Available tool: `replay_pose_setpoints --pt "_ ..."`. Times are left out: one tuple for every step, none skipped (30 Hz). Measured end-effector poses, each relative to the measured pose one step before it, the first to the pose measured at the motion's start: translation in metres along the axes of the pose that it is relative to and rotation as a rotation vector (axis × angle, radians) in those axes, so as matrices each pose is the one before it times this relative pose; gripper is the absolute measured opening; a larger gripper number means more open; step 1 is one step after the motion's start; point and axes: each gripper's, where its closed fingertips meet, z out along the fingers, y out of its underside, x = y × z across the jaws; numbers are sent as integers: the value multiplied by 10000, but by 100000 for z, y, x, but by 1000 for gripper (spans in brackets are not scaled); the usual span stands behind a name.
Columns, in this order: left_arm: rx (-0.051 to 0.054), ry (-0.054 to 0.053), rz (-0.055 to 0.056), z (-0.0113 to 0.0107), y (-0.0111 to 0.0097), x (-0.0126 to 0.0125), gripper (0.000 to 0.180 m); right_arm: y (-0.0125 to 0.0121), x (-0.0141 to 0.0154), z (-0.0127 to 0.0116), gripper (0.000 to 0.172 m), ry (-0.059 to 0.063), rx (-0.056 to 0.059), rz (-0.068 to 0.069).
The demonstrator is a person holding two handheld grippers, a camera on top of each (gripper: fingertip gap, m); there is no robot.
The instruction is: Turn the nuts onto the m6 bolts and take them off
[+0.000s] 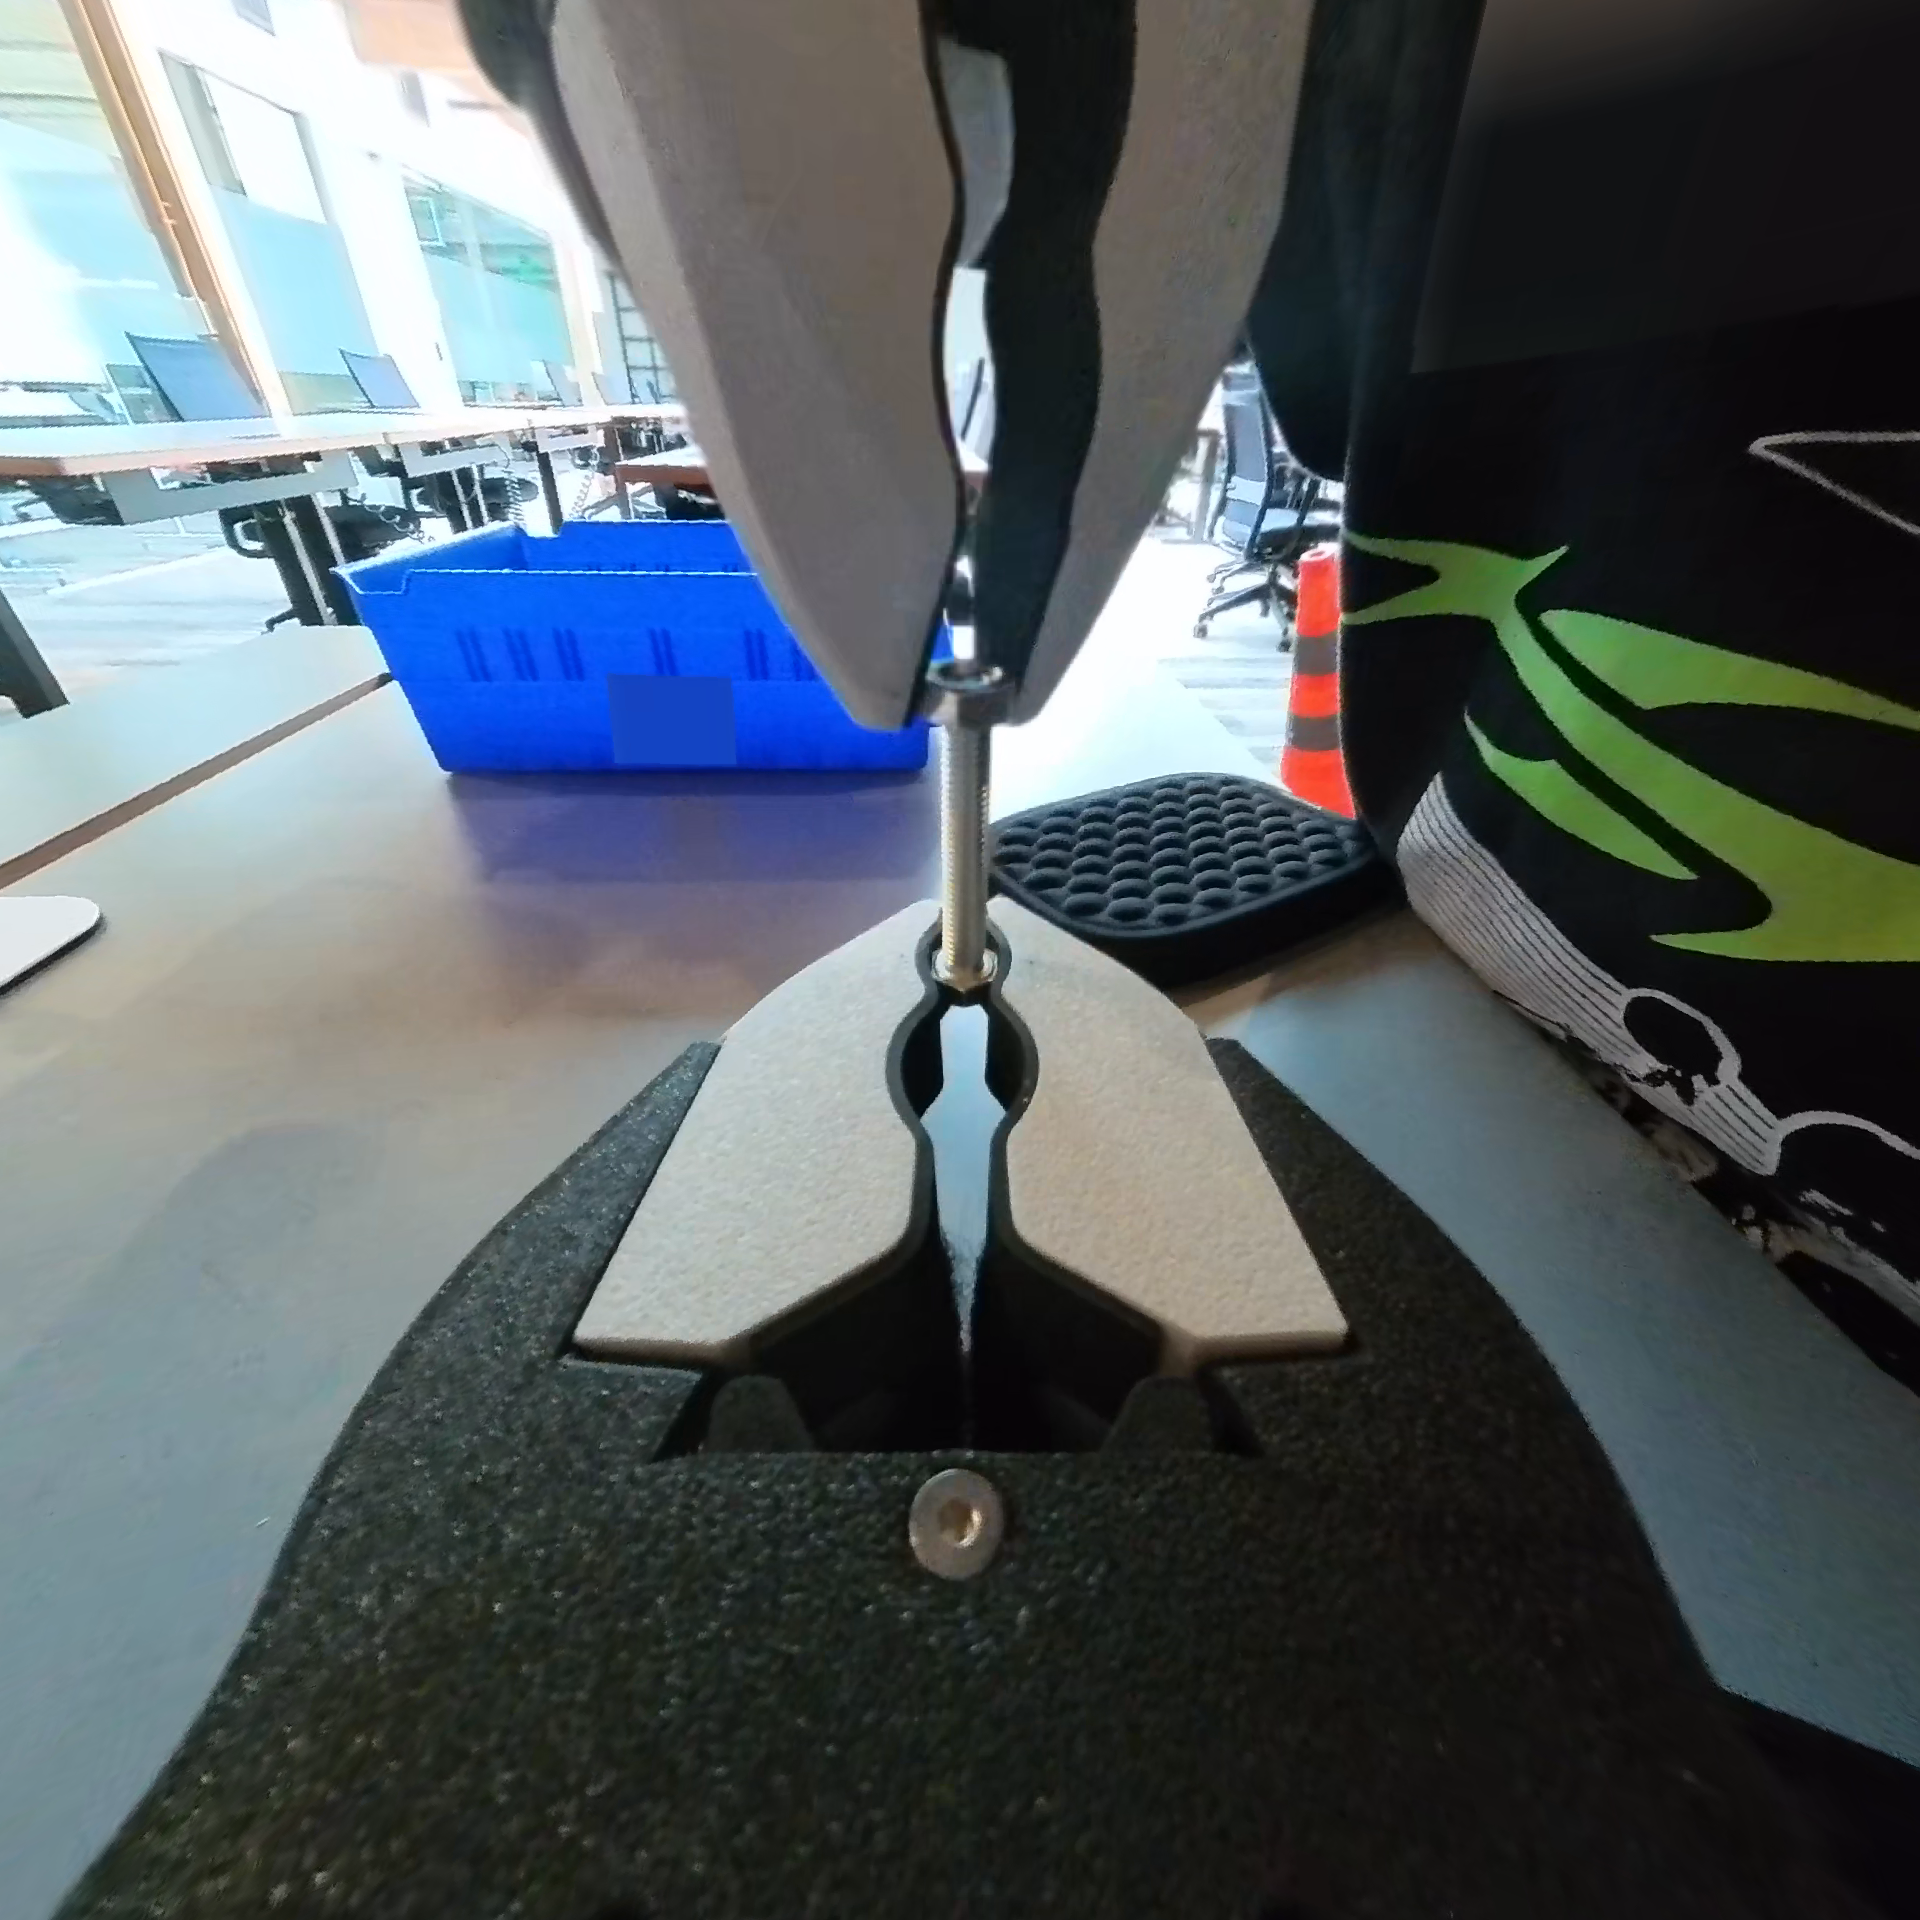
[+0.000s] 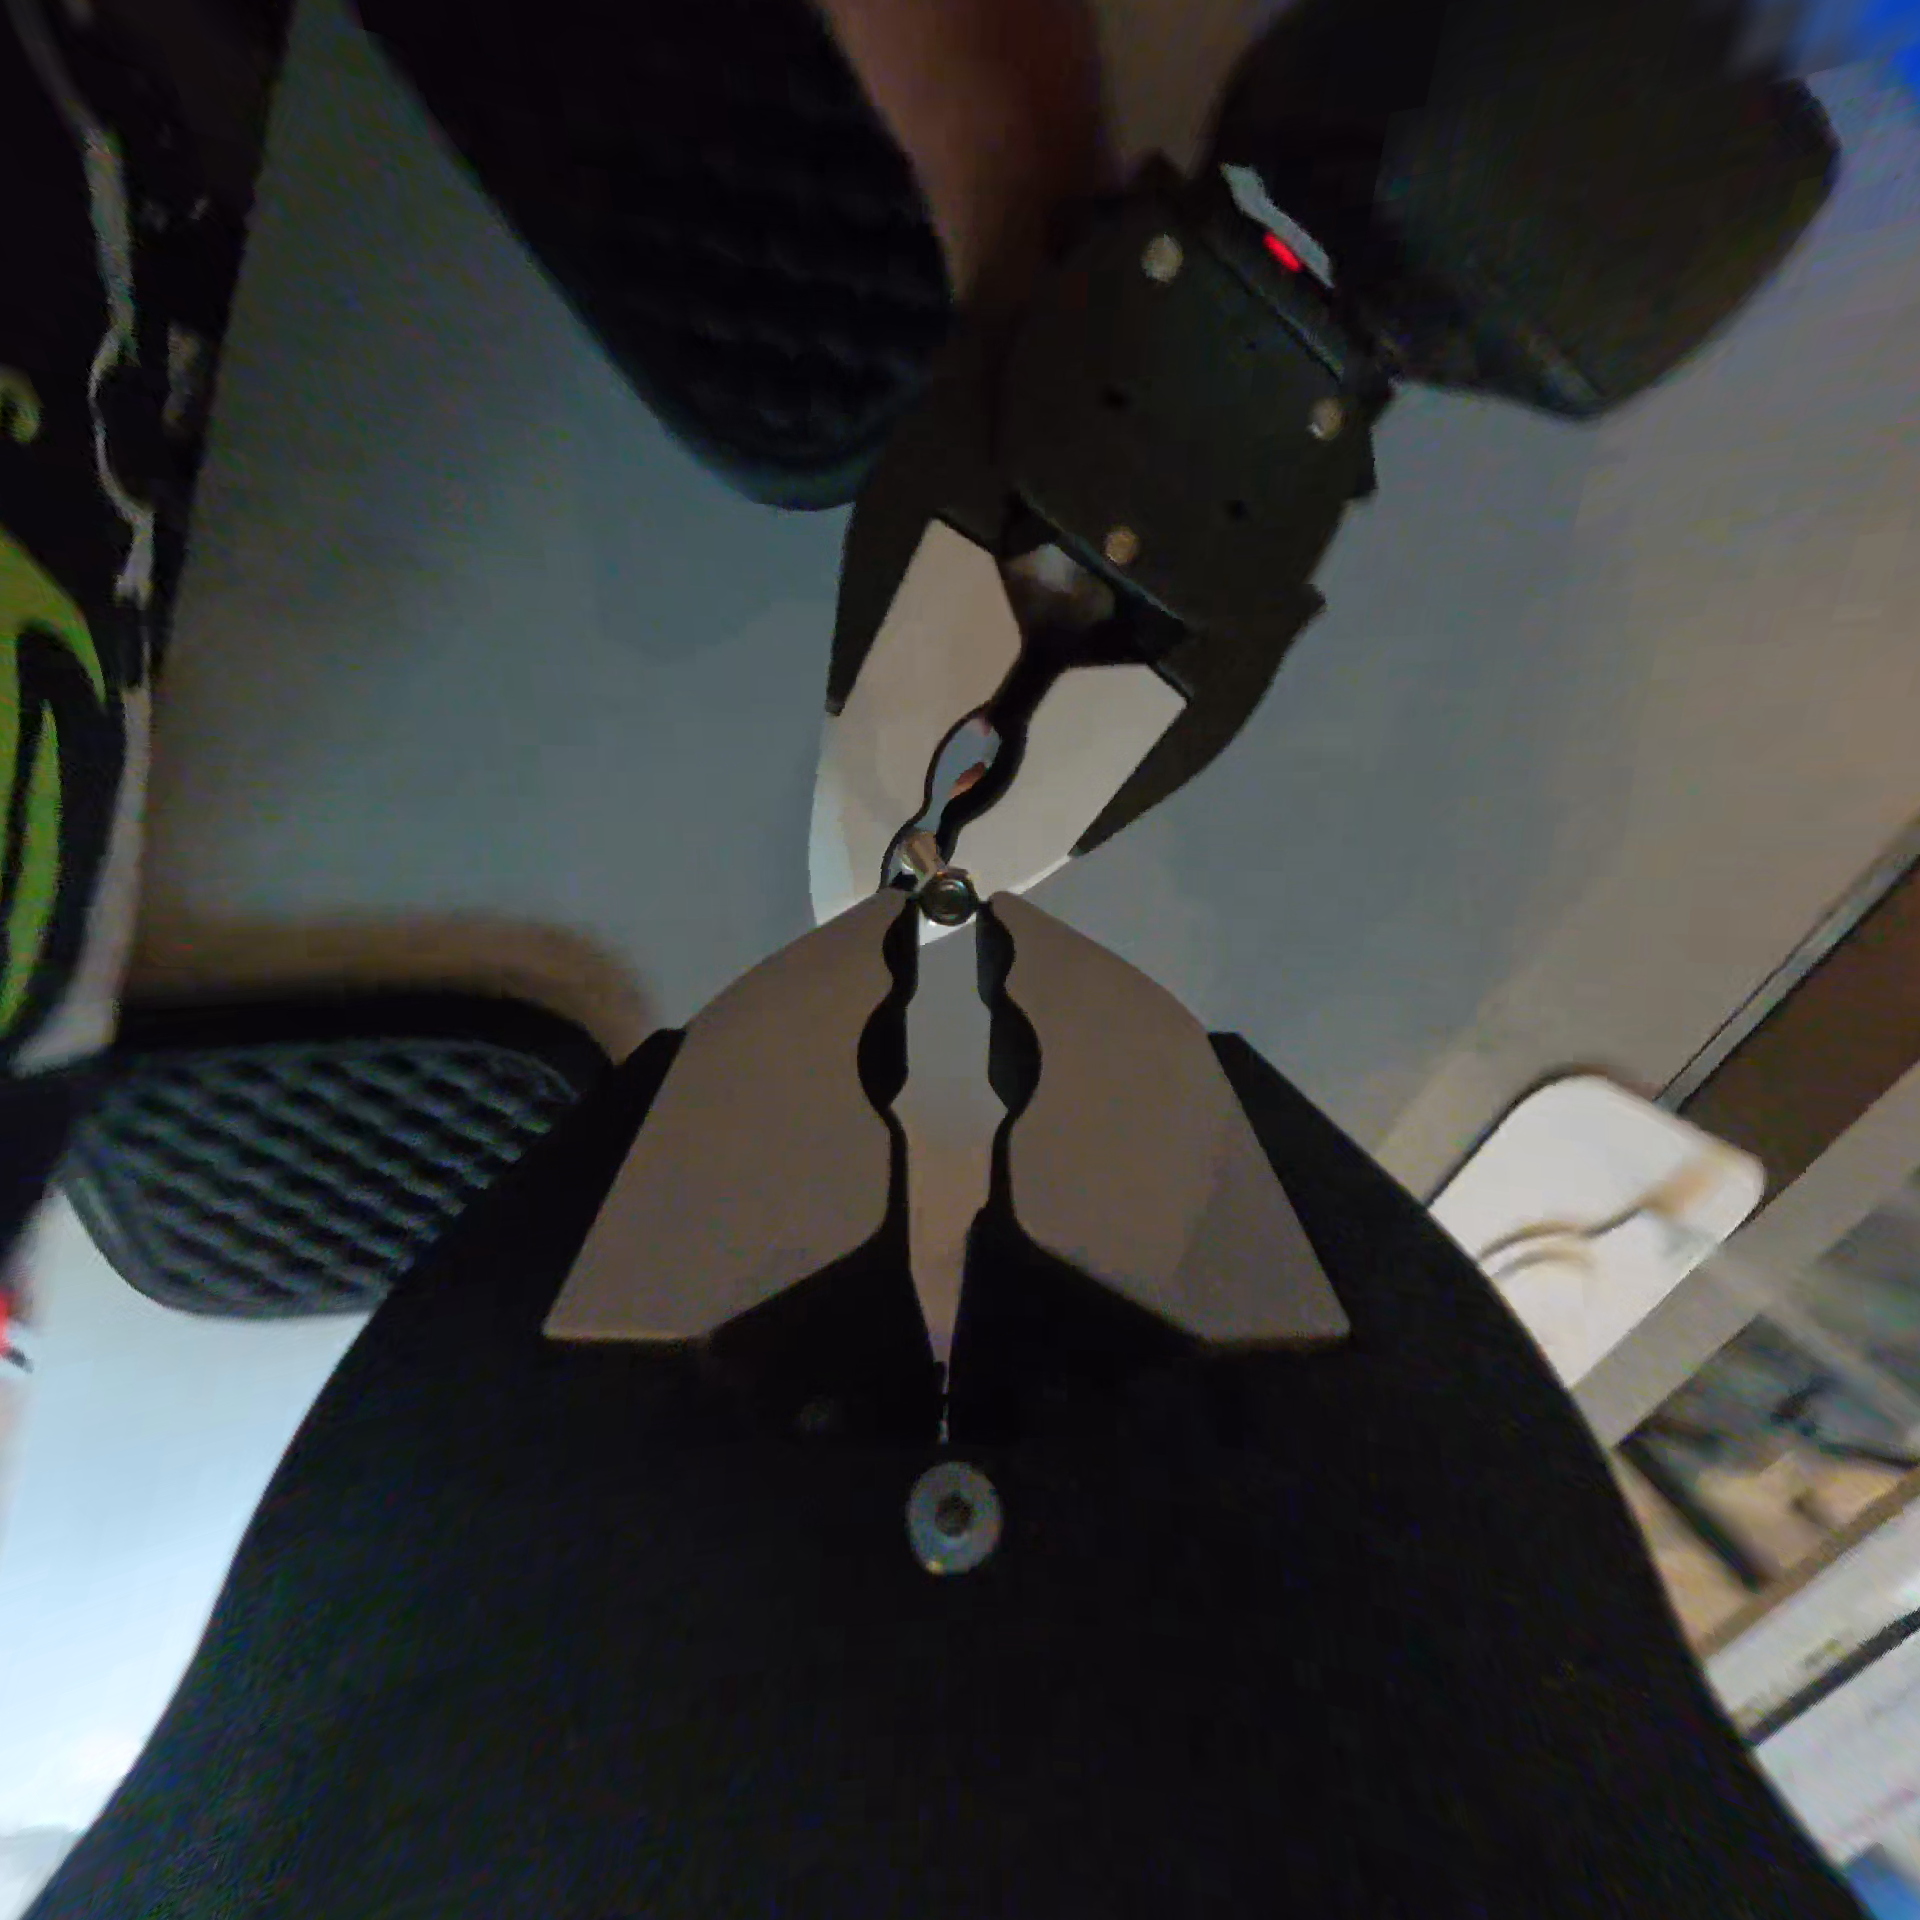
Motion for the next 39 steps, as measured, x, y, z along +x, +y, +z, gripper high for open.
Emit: replay_pose_setpoints --pt "-31 5 22 36 30 29 2 30 -128 9 10 182 80 489" --pt "-32 26 36 33 41 68 2 -22 -121 0 10 119 110 162" --pt "-23 10 24 20 29 32 2 22 -13 2 10 109 40 21" --pt "7 15 6 -1 -18 24 2 -40 -41 -35 10 28 47 -174" --pt "25 6 -13 -29 -22 -2 2 -65 35 -73 15 19 49 -392" --pt "14 14 -26 -13 -19 -3 2 -219 27 -134 23 -34 133 -580" --pt "0 32 -11 3 -1 27 2 -211 11 -197 28 -92 119 -741" --pt "-4 24 8 6 -5 31 2 -189 -53 -221 28 -169 117 -909" --pt "1 25 9 -5 -1 34 2 -142 -77 -207 27 -174 90 -993" --pt "7 20 -1 -9 -8 30 2 21 41 -150 24 -125 -15 -959" --pt "9 7 -6 3 -11 0 2 102 -43 -56 23 -206 -67 -851" --pt "2 10 -4 -7 -3 11 2 95 46 55 23 -183 -65 -623" --pt "-2 14 1 -2 -8 19 2 83 -20 127 23 -282 -46 -410" --pt "3 10 1 -6 -4 7 2 25 -33 173 24 -304 11 -249" --pt "6 17 -4 -5 -7 20 2 -53 75 181 23 -231 73 -171" --pt "2 19 -4 -2 -3 14 2 -54 37 156 22 -205 87 -154" --pt "0 10 0 0 0 14 2 -28 78 142 20 -128 62 -138" --pt "3 7 1 2 -4 9 2 43 54 114 16 -83 4 -121" --pt "7 0 -7 -7 -19 -13 2 145 8 86 11 -49 -51 -65" --pt "2 -1 -14 -10 -3 -11 2 43 -11 36 11 -6 17 50" --pt "5 -3 0 3 -6 -3 2 -15 -1 -21 11 58 63 185" --pt "10 -23 -2 -7 -12 -25 2 79 59 -14 10 129 -29 381" --pt "12 -31 -19 -11 -16 -50 2 95 40 -11 10 144 -61 595" --pt "7 -35 -17 -10 0 -66 2 71 -47 -22 10 122 -58 736" --pt "-7 -59 4 6 -1 -60 2 104 -32 -13 10 178 -69 795" --pt "-19 -49 22 18 25 -35 2 54 -53 13 10 180 1 824" --pt "-15 -52 12 17 19 -46 2 62 58 10 10 238 35 911" --pt "1 -80 -26 0 -1 -121 2 130 129 12 10 232 2 1012" --pt "0 -22 -29 5 -1 -52 2 90 -38 -28 10 81 48 908" --pt "-5 -9 -2 2 6 -19 2 42 1 8 10 118 90 691" --pt "-9 0 15 13 12 14 2 -44 -63 7 10 72 108 388" --pt "-9 17 17 13 12 35 2 -10 -65 -4 11 68 62 72" --pt "5 19 7 -2 -6 28 2 -28 -5 -19 11 61 20 -160" --pt "19 40 14 -11 -14 62 2 -29 46 -31 19 48 -4 -370" --pt "9 33 9 -7 -12 39 2 -82 -31 -55 29 -66 8 -538" --pt "-1 32 4 -1 2 39 2 -155 -108 -105 32 -142 41 -640" --pt "-1 45 5 7 1 60 2 -172 -164 -108 33 -195 55 -784" --pt "5 26 3 -5 -7 26 2 -106 -25 -103 34 -112 9 -837" --pt "11 18 2 -14 -14 20 2 63 -3 -61 33 -125 -100 -832"
